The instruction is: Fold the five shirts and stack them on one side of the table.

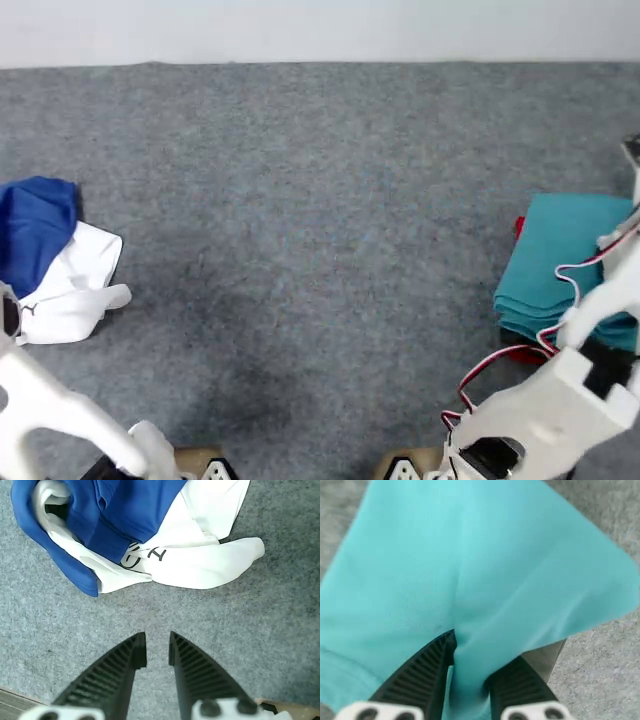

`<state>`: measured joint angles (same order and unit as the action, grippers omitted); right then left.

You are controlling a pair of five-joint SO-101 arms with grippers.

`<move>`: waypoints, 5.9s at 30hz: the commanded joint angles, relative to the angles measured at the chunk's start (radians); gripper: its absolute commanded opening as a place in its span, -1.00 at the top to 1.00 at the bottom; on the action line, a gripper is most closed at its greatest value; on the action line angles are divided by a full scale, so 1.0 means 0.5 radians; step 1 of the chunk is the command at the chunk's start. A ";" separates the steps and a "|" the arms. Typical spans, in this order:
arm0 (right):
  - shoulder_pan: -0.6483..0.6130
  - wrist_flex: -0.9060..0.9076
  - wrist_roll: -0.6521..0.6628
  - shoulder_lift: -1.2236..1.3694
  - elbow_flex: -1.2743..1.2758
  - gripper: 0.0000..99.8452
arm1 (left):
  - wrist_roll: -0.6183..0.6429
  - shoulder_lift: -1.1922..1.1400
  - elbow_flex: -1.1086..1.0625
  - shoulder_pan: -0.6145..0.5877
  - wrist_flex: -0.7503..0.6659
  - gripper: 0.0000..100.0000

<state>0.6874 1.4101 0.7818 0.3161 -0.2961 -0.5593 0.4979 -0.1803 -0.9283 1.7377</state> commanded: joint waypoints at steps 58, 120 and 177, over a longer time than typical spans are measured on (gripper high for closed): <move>-0.241 0.664 -1.007 -2.447 1.740 0.98 | 0.543 0.512 -0.394 0.427 -0.322 0.96; -0.539 0.308 -1.111 -2.607 2.256 0.98 | -0.160 -1.267 -0.155 0.730 -0.786 0.63; -0.545 0.241 -1.105 -3.009 2.412 0.98 | 0.773 -0.516 2.002 2.820 -0.779 0.97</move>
<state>0.4204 1.5436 0.2202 -1.1769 0.9129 -0.1803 0.1880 0.7204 0.4787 1.3802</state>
